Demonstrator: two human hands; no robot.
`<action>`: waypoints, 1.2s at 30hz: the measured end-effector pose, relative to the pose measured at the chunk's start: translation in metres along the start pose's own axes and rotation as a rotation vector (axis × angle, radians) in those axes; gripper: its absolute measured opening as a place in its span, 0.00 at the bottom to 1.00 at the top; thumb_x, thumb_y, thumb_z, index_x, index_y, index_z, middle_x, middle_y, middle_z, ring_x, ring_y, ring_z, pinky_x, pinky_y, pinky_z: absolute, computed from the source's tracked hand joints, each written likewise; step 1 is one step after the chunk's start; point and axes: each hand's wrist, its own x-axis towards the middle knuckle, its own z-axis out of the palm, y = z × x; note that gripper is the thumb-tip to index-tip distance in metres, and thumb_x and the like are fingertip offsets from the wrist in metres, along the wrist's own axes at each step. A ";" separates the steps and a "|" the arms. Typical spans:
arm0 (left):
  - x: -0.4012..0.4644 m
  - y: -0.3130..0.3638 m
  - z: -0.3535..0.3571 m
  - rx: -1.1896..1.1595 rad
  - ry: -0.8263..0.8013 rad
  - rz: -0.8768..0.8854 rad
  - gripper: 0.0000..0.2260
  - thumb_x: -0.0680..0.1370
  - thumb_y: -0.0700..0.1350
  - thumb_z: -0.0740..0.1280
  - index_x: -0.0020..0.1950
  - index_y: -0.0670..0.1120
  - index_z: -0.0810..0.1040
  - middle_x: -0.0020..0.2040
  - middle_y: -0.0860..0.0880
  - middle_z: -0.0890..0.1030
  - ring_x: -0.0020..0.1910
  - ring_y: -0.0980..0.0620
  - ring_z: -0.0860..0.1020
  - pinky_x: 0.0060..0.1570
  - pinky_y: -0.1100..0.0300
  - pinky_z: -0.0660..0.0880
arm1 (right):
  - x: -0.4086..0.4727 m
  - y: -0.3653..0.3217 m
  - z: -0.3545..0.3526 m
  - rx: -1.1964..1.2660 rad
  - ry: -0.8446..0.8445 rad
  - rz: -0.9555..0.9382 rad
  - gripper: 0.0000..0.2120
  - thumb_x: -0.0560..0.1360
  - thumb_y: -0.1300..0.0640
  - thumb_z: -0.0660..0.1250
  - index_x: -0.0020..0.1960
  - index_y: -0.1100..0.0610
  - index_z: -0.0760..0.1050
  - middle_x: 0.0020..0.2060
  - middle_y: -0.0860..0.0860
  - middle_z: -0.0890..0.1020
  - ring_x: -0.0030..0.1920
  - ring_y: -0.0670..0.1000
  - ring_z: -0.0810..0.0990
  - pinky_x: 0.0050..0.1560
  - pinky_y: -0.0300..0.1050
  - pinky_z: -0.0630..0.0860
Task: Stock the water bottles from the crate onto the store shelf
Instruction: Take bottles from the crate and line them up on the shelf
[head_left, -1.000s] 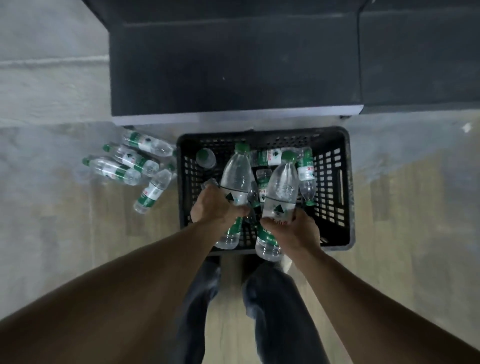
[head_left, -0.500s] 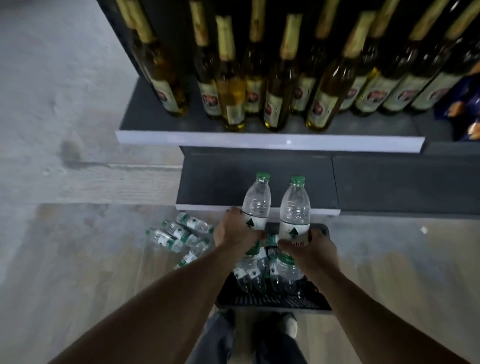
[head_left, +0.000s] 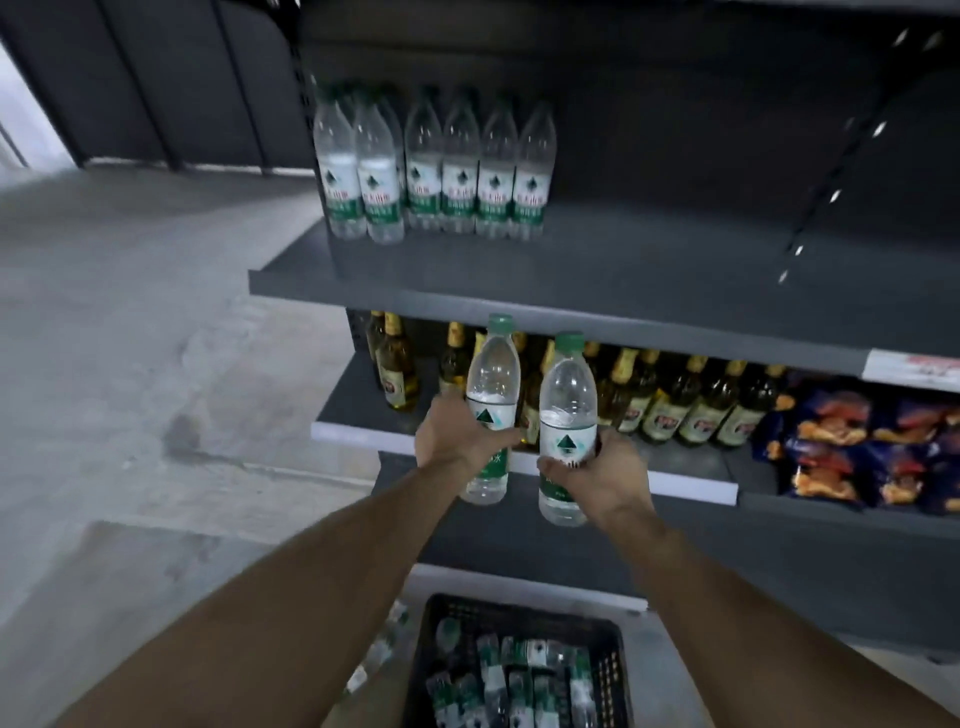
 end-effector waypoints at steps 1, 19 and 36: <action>0.000 0.012 -0.012 -0.017 0.030 0.013 0.33 0.58 0.64 0.79 0.53 0.49 0.72 0.48 0.51 0.81 0.44 0.49 0.80 0.38 0.57 0.74 | 0.003 -0.012 -0.008 0.009 0.020 -0.029 0.26 0.62 0.47 0.81 0.53 0.56 0.76 0.50 0.52 0.83 0.46 0.51 0.81 0.43 0.43 0.77; 0.039 0.086 -0.150 -0.276 0.355 0.084 0.31 0.66 0.53 0.80 0.64 0.48 0.72 0.58 0.46 0.74 0.56 0.44 0.78 0.55 0.50 0.76 | 0.044 -0.156 -0.045 0.125 0.079 -0.296 0.28 0.62 0.44 0.80 0.57 0.54 0.76 0.50 0.50 0.76 0.49 0.50 0.78 0.52 0.49 0.79; 0.238 0.062 -0.143 -0.318 0.290 0.108 0.26 0.66 0.57 0.78 0.62 0.56 0.77 0.54 0.56 0.83 0.51 0.53 0.81 0.45 0.55 0.76 | 0.191 -0.234 0.063 0.079 0.209 -0.114 0.26 0.63 0.45 0.79 0.59 0.51 0.78 0.53 0.49 0.81 0.51 0.52 0.81 0.51 0.49 0.79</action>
